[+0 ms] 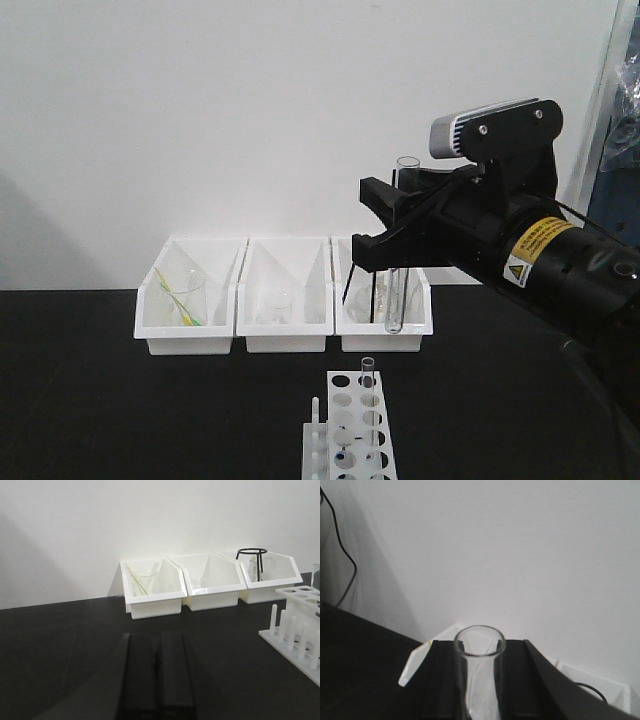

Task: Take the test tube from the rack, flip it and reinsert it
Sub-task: 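Lower the held tube back into the rack hole with the right gripper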

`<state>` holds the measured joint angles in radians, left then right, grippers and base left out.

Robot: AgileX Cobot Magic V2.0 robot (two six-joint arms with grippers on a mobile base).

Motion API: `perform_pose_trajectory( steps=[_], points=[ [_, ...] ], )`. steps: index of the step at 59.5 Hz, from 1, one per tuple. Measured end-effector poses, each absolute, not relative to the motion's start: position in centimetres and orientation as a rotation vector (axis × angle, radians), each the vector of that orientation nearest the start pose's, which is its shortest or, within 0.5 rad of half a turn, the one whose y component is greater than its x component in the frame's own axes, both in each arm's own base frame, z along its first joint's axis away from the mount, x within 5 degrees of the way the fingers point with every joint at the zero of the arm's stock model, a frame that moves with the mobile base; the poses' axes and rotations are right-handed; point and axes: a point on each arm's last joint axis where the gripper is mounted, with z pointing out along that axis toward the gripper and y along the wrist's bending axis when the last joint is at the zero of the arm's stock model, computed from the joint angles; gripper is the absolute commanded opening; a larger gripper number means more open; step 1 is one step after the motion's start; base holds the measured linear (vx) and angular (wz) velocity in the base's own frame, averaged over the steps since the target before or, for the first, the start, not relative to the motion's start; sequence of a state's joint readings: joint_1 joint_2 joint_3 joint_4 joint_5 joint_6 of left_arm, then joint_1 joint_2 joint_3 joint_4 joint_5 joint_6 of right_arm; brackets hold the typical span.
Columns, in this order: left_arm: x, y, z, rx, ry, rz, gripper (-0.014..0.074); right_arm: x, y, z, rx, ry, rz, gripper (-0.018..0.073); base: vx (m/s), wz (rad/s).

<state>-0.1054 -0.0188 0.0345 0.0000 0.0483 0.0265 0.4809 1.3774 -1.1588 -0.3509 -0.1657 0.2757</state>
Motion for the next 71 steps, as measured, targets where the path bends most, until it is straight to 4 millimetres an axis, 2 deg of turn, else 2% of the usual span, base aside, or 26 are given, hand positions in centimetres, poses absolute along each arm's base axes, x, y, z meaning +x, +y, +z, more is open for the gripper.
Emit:
perform_pose_trajectory(
  steps=[7,16,24,25,41,62,71],
  points=[
    [5.6,-0.6,19.8,0.102,1.545,-0.063,-0.0006,28.3,15.7,38.2,-0.425,1.428,0.463,-0.0011,0.00,0.00],
    [5.6,-0.6,19.8,0.102,1.545,-0.063,-0.0006,27.0,15.5,33.6,-0.430,1.394,0.525,-0.0011,0.00,0.00],
    [5.6,-0.6,19.8,0.102,1.545,-0.063,-0.0006,26.6,15.4,30.4,-0.448,1.403,0.528,-0.0011,0.00,0.00],
    [5.6,-0.6,19.8,0.102,1.545,-0.063,-0.0006,27.1,15.7,28.8,-0.457,1.433,0.531,-0.0011,0.00,0.00],
    [5.6,-0.6,19.8,0.102,1.545,-0.063,-0.0006,28.6,16.6,25.7,-0.466,1.472,0.547,-0.0011,0.00,0.00],
    [5.6,-0.6,19.8,0.102,1.545,-0.063,-0.0006,30.7,17.7,24.3,-0.495,1.497,0.520,-0.0011,0.00,0.00],
    [5.6,-0.6,19.8,0.102,1.545,-0.063,-0.0006,31.1,18.0,22.7,-0.515,1.544,0.508,-0.0011,0.00,0.00]
  ],
)
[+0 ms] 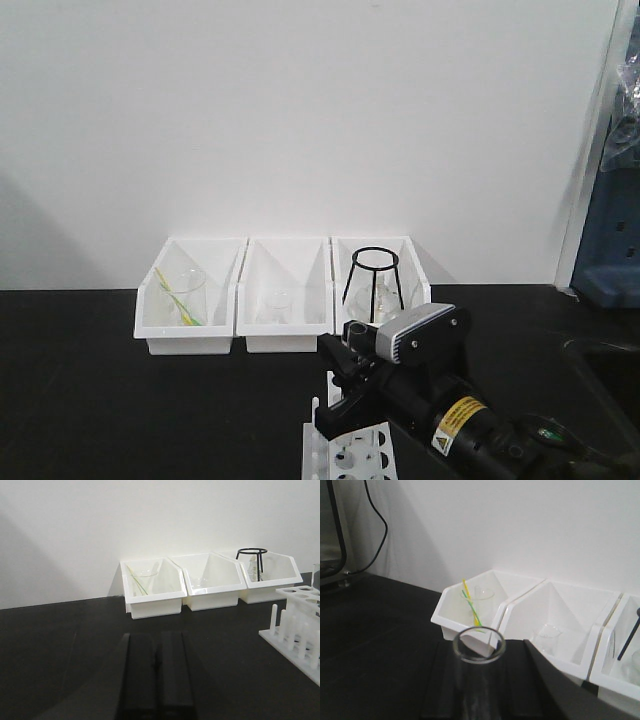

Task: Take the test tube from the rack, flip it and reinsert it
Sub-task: 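Lower the held tube back into the rack hole with the right gripper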

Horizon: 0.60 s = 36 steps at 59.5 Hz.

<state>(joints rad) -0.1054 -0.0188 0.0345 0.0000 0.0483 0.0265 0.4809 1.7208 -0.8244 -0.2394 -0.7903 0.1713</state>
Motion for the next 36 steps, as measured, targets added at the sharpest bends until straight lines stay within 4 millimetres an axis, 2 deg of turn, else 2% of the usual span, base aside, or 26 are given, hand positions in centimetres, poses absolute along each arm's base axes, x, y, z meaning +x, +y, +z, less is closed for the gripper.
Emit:
perform_pose_trajectory(
  steps=[18,29,36],
  points=[
    [5.6,-0.6,19.8,0.102,1.545,-0.063,-0.0006,32.1,18.5,17.6,-0.544,1.686,0.497,-0.0011,0.00,0.00],
    [5.6,-0.6,19.8,0.102,1.545,-0.063,-0.0006,32.2,18.5,17.4,-0.542,1.685,0.499,0.0025,0.00,0.00],
    [5.6,-0.6,19.8,0.102,1.545,-0.063,-0.0006,32.2,18.5,17.4,-0.535,1.686,0.498,0.0114,0.00,0.00]
  ],
)
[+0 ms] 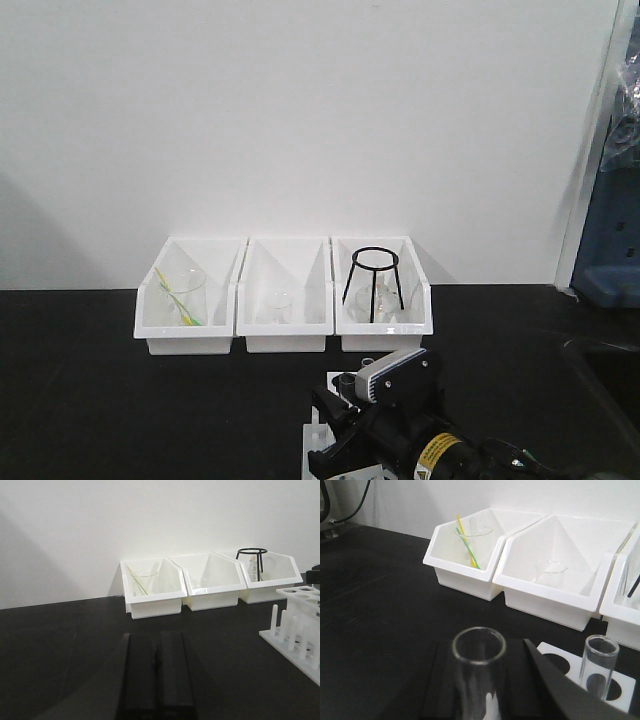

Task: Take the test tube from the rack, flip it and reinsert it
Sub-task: 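Lower the held tube back into the rack hole with the right gripper, then open the right gripper and lift it away from the tube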

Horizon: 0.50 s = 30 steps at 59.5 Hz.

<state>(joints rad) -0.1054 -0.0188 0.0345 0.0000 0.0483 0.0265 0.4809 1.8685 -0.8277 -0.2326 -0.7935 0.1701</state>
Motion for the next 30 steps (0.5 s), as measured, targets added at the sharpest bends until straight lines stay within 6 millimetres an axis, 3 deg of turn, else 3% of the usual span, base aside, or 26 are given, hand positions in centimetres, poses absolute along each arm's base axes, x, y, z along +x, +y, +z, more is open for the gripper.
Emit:
perform_pose_trajectory(
  steps=[20,30],
  points=[
    [5.6,-0.6,19.8,0.102,1.545,-0.063,-0.0006,32.2,18.4,17.6,-0.524,1.685,0.498,0.0498,0.00,0.00],
    [5.6,-0.6,19.8,0.102,1.545,-0.063,-0.0006,31.9,18.3,19.5,-0.515,1.640,0.500,0.0532,0.00,0.00]
  ],
)
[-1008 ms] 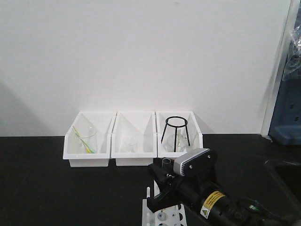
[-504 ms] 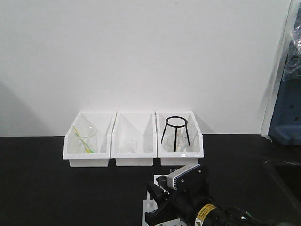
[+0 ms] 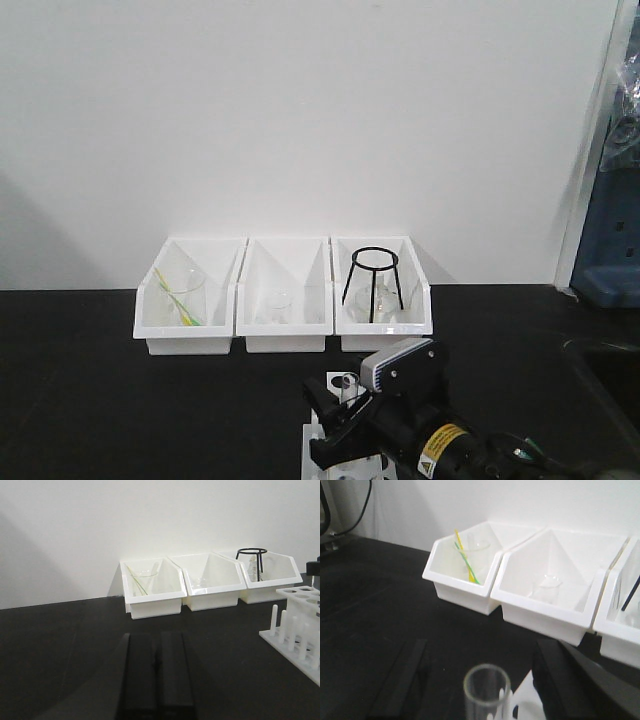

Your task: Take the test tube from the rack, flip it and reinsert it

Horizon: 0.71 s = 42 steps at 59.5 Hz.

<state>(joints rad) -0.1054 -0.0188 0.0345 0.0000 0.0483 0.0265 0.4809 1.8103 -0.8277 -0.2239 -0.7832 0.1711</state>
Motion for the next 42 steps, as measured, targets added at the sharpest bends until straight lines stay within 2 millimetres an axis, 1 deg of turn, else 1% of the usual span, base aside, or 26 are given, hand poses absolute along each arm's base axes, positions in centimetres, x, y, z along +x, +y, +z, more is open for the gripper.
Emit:
perform_pose_trajectory(
  steps=[4,8,11,13,14,16,17,20,21,22,23,27,32,35,42],
  points=[
    [5.6,-0.6,19.8,0.102,1.545,-0.063,-0.0006,31.5,18.0,21.4,-0.504,1.599,0.502,0.0492,0.00,0.00],
    [5.6,-0.6,19.8,0.102,1.545,-0.063,-0.0006,31.0,17.7,23.5,-0.481,1.568,0.514,0.0391,0.00,0.00],
    [5.6,-0.6,19.8,0.102,1.545,-0.063,-0.0006,30.2,17.2,25.6,-0.459,1.547,0.523,0.0282,0.00,0.00],
    [5.6,-0.6,19.8,0.102,1.545,-0.063,-0.0006,29.8,17.0,26.6,-0.446,1.539,0.528,0.0188,0.00,0.00],
    [5.6,-0.6,19.8,0.102,1.545,-0.063,-0.0006,29.4,16.7,27.4,-0.438,1.534,0.529,0.0126,0.00,0.00],
    [5.6,-0.6,19.8,0.102,1.545,-0.063,-0.0006,28.9,16.4,28.4,-0.428,1.537,0.528,0.0042,0.00,0.00],
    [5.6,-0.6,19.8,0.102,1.545,-0.063,-0.0006,28.5,16.1,29.2,-0.420,1.524,0.530,-0.0019,0.00,0.00],
    [5.6,-0.6,19.8,0.102,1.545,-0.063,-0.0006,27.4,15.4,30.8,-0.405,1.523,0.525,-0.0017,0.00,0.00],
    [5.6,-0.6,19.8,0.102,1.545,-0.063,-0.0006,26.9,15.1,31.5,-0.400,1.510,0.526,-0.0016,0.00,0.00],
    [5.6,-0.6,19.8,0.102,1.545,-0.063,-0.0006,26.5,14.9,31.7,-0.394,1.516,0.525,-0.0016,0.00,0.00],
    [5.6,-0.6,19.8,0.102,1.545,-0.063,-0.0006,25.9,14.6,32.4,-0.389,1.501,0.526,-0.0015,0.00,0.00],
    [5.6,-0.6,19.8,0.102,1.545,-0.063,-0.0006,23.6,13.3,33.3,-0.381,1.479,0.525,-0.0013,0.00,0.00],
    [5.6,-0.6,19.8,0.102,1.545,-0.063,-0.0006,21.0,11.9,33.1,-0.375,1.479,0.520,-0.0013,0.00,0.00],
    [5.6,-0.6,19.8,0.102,1.545,-0.063,-0.0006,19.2,10.9,32.4,-0.374,1.496,0.512,-0.0013,0.00,0.00],
    [5.6,-0.6,19.8,0.102,1.545,-0.063,-0.0006,16.0,9.1,30.5,-0.376,1.546,0.490,-0.0011,0.00,0.00]
  ],
)
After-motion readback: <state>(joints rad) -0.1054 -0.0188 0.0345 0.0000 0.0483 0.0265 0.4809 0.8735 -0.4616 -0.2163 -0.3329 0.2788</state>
